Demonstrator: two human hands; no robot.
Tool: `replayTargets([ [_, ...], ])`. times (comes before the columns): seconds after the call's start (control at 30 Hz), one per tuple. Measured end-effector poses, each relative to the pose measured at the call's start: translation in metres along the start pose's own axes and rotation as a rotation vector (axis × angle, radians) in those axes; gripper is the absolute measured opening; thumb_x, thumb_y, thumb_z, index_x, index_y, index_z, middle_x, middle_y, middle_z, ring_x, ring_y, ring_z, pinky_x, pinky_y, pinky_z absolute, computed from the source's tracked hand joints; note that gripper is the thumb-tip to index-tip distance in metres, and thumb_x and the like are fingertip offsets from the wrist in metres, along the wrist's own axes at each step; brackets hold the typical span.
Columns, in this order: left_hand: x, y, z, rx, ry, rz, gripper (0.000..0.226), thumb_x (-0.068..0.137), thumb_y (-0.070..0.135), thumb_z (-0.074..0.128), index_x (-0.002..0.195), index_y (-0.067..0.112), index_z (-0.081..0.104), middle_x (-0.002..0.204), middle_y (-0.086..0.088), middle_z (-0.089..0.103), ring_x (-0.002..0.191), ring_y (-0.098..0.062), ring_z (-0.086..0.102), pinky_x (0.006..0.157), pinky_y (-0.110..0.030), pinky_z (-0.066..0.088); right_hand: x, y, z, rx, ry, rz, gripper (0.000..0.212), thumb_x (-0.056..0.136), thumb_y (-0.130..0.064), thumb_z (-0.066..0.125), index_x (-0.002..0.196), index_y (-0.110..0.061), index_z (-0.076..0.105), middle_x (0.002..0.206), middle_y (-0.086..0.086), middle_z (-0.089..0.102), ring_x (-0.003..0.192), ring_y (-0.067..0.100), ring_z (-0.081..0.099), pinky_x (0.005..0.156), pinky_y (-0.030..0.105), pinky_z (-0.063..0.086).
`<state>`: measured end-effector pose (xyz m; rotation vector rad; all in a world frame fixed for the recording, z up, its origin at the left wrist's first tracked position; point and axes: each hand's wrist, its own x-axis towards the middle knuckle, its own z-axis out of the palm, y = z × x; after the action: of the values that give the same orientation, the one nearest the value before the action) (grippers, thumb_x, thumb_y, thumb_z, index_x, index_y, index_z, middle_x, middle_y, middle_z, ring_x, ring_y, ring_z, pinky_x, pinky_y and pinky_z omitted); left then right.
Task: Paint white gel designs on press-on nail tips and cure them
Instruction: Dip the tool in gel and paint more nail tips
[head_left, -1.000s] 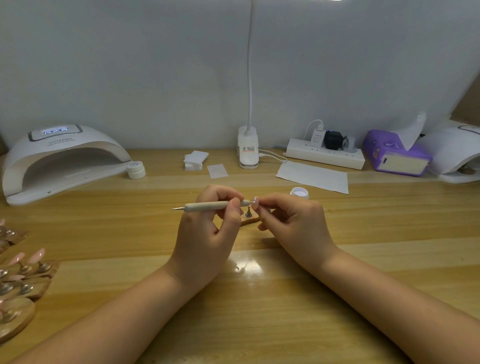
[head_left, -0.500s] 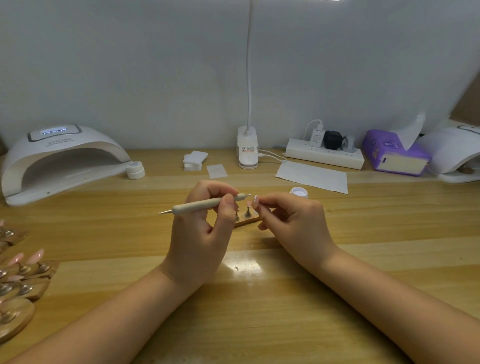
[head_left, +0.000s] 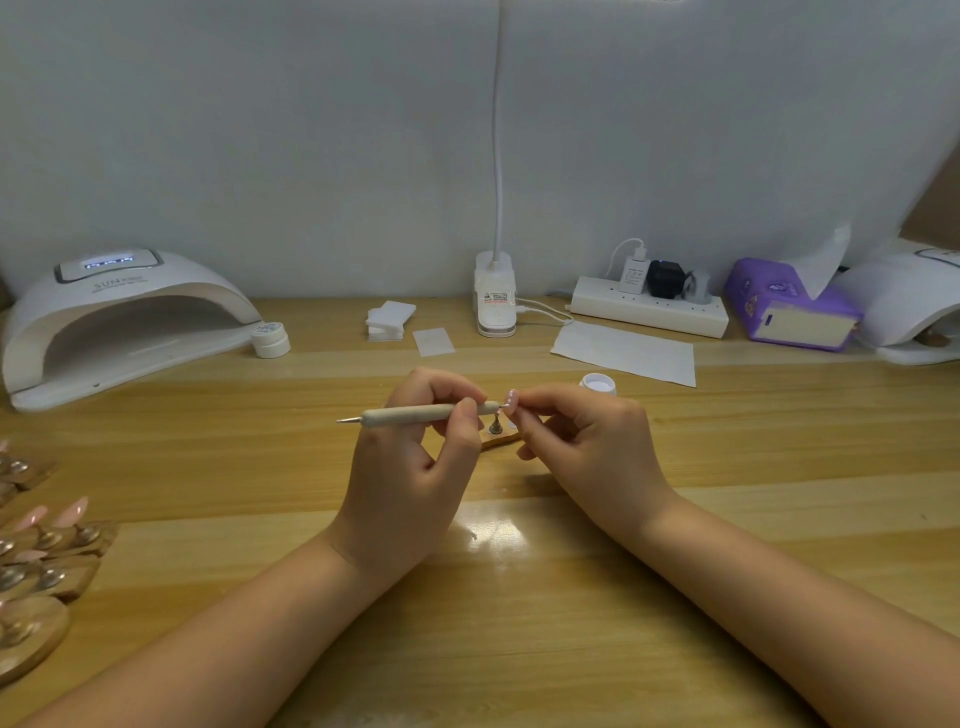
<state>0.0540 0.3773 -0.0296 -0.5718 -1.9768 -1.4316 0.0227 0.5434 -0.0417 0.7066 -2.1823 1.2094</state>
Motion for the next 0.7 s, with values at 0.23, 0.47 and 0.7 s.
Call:
replayTargets([
  [0.23, -0.0003, -0.0006, -0.0003, 0.006, -0.007, 0.006, 0.008, 0.086, 0.029, 0.047, 0.088, 0.031, 0.055, 0.076, 0.004, 0.062, 0.075, -0.009, 0.061, 0.066, -0.010, 0.044, 0.0001, -0.0003, 0.0003, 0.004, -0.005, -0.008, 0.014, 0.086, -0.006, 0.070, 0.099, -0.011, 0.073, 0.081, 0.001, 0.073, 0.062, 0.008, 0.069, 0.060, 0.028, 0.057],
  [0.47, 0.0001, -0.0002, -0.0008, 0.015, -0.017, 0.003, 0.009, 0.086, 0.030, 0.047, 0.088, 0.030, 0.056, 0.078, 0.006, 0.062, 0.075, -0.009, 0.060, 0.067, -0.011, 0.044, -0.0003, 0.0005, 0.0000, 0.009, -0.006, -0.021, 0.016, 0.086, -0.007, 0.070, 0.101, -0.012, 0.073, 0.083, -0.001, 0.073, 0.062, 0.006, 0.069, 0.059, 0.026, 0.057],
  [0.7, 0.0001, 0.0005, -0.0008, 0.017, -0.016, 0.000, 0.009, 0.086, 0.030, 0.046, 0.088, 0.030, 0.056, 0.078, 0.006, 0.062, 0.076, -0.010, 0.060, 0.067, -0.012, 0.045, -0.0008, 0.0006, -0.0008, 0.007, -0.011, -0.029, 0.016, 0.087, -0.006, 0.069, 0.101, -0.012, 0.072, 0.083, -0.002, 0.073, 0.062, 0.007, 0.069, 0.059, 0.025, 0.057],
])
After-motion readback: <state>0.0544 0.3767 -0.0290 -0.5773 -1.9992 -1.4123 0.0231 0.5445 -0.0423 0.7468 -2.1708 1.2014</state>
